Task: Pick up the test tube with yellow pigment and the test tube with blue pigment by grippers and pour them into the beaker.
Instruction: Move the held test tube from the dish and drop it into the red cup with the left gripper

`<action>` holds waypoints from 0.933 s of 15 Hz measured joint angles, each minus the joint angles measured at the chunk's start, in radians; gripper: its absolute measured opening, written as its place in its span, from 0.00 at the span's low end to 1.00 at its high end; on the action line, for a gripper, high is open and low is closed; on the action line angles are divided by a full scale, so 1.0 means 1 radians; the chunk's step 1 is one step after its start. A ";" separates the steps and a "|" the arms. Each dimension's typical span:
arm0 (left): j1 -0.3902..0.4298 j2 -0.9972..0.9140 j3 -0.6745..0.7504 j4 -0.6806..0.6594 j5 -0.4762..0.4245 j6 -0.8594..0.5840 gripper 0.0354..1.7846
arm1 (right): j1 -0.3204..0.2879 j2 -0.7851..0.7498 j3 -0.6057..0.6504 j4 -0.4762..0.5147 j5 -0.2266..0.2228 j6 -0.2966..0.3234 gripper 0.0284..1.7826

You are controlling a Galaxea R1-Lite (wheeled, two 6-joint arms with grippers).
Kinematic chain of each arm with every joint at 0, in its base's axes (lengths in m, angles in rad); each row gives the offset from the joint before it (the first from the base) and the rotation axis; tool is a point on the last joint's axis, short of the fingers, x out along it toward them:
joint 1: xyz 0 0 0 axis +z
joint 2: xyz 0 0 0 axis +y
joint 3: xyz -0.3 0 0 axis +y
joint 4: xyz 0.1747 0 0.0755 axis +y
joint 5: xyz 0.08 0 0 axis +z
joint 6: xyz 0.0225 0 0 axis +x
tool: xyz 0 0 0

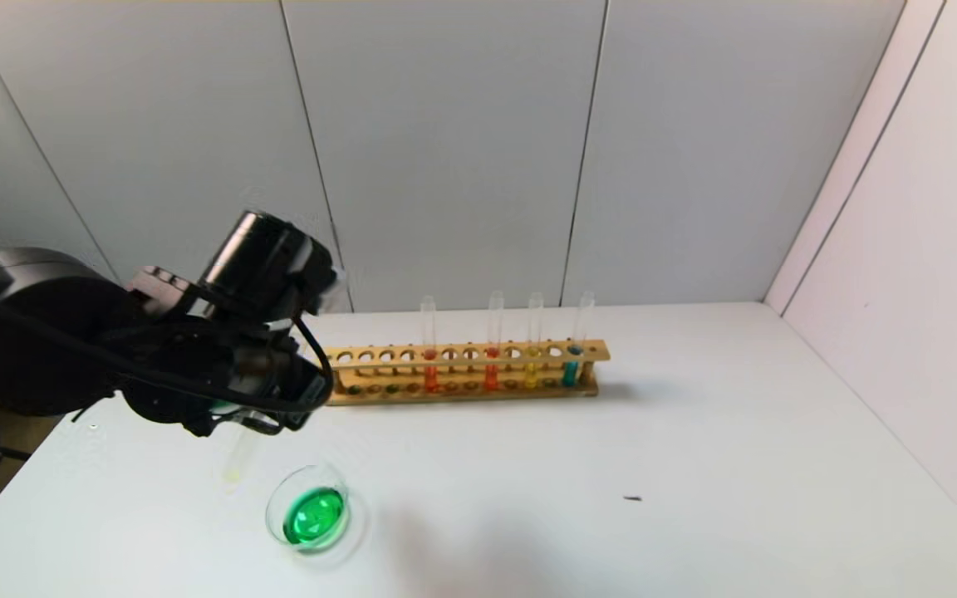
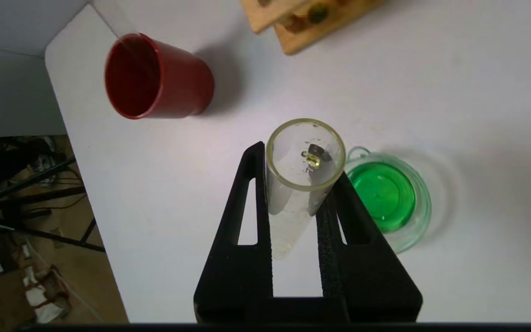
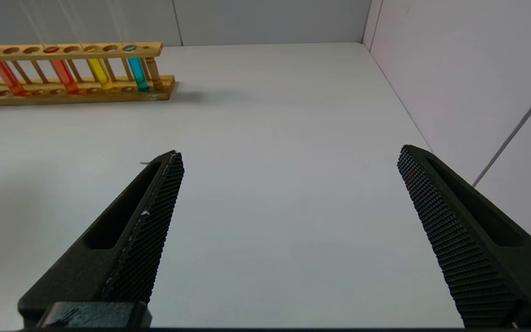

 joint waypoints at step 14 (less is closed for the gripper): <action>0.385 -0.001 -0.089 -0.314 -0.074 -0.066 0.16 | 0.000 0.000 0.000 0.000 0.000 0.000 0.95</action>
